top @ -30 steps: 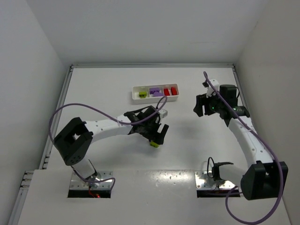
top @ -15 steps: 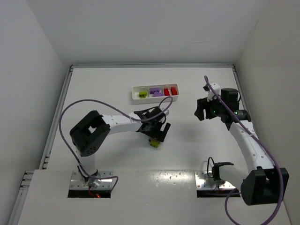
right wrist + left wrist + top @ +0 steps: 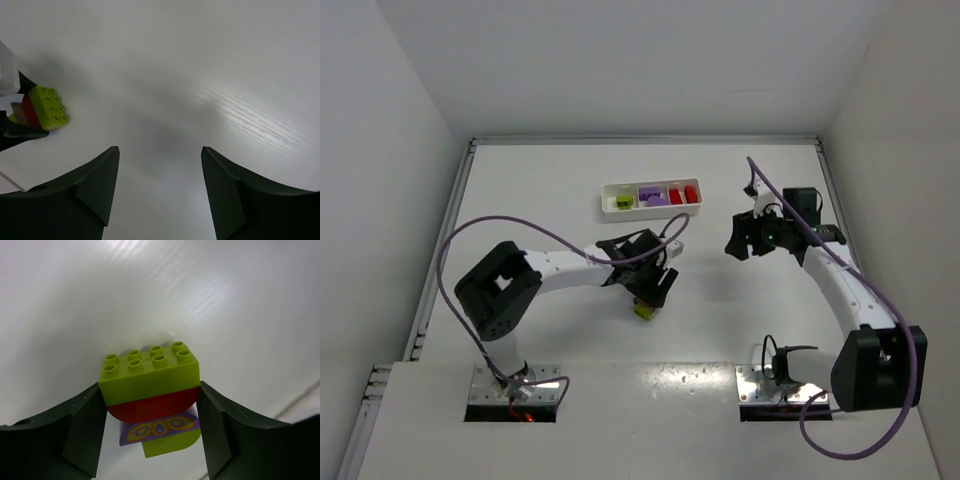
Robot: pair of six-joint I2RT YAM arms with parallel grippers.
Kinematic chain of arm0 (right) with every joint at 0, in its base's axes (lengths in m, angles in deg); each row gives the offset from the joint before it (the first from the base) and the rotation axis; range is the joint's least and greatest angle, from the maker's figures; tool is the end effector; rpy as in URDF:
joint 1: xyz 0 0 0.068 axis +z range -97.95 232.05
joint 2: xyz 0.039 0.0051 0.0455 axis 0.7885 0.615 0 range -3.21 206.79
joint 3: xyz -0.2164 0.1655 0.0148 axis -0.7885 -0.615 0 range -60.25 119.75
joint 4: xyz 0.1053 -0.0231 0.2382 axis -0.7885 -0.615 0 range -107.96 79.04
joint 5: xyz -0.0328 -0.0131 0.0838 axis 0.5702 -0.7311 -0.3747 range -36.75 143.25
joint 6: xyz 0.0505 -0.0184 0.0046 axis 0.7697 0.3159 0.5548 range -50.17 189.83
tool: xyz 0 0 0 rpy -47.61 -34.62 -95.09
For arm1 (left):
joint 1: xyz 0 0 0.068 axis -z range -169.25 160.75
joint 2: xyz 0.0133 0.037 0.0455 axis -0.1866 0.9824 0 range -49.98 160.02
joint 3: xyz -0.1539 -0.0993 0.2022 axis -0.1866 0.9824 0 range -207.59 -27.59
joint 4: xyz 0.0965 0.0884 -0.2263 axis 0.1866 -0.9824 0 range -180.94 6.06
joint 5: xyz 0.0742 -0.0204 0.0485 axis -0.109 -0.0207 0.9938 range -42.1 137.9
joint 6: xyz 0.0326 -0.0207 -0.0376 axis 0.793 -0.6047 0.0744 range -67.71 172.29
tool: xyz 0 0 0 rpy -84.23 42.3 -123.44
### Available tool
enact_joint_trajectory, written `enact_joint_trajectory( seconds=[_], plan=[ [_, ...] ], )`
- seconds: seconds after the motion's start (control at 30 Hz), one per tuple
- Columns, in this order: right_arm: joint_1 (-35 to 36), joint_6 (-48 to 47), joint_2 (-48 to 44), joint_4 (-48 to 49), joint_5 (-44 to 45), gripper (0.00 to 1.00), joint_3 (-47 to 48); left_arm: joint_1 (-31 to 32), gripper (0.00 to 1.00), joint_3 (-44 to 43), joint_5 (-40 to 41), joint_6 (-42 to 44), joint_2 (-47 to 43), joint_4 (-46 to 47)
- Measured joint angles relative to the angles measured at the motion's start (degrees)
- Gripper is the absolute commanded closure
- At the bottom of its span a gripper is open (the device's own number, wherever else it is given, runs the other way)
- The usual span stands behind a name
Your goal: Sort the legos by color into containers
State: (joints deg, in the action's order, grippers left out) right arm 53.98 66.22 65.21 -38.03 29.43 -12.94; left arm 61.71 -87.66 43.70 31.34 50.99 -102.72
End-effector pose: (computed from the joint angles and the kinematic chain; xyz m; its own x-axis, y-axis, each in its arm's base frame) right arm 0.2435 0.0225 0.2473 -0.7245 -0.0821 -0.6844 -0.3462 0.9019 0.2583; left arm 0.2184 -0.2735 0.1631 -0.7931 0.4118 -0.4488 0.5507 0.7996 -0.2396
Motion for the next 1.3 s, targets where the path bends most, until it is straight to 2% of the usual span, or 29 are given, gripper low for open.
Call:
enact_joint_trajectory(
  seconds=[0.2,0.33,0.4,0.57,0.77,1.03,1.3],
  plan=[
    [0.1,0.3,4.5,-1.6,-12.8,0.33,2.3,-2.2,1.0,3.1,-10.7,3.8,-9.3,4.4],
    [0.3,3.7,8.6,-1.3,-20.6,0.33,4.8,-3.8,1.0,4.1,-9.2,2.3,-17.6,9.3],
    [0.5,6.0,9.5,0.1,-21.4,0.33,5.2,-5.2,1.0,3.4,-7.6,0.0,-19.1,10.8],
    [1.5,14.4,5.8,10.8,-17.5,0.34,3.4,-11.5,1.0,-1.6,0.2,-8.0,-18.2,11.5],
    [7.7,22.0,1.7,22.6,-14.5,0.35,1.5,-15.9,1.0,-9.2,6.2,-19.1,-14.5,10.7],
    [18.5,28.4,6.4,31.8,-6.2,0.37,0.2,-17.9,1.0,-10.8,6.0,-30.8,-11.7,10.2],
    [19.6,37.2,13.5,37.8,1.2,0.34,0.7,-19.2,1.0,-10.9,3.3,-36.6,-10.6,9.9]
  ],
)
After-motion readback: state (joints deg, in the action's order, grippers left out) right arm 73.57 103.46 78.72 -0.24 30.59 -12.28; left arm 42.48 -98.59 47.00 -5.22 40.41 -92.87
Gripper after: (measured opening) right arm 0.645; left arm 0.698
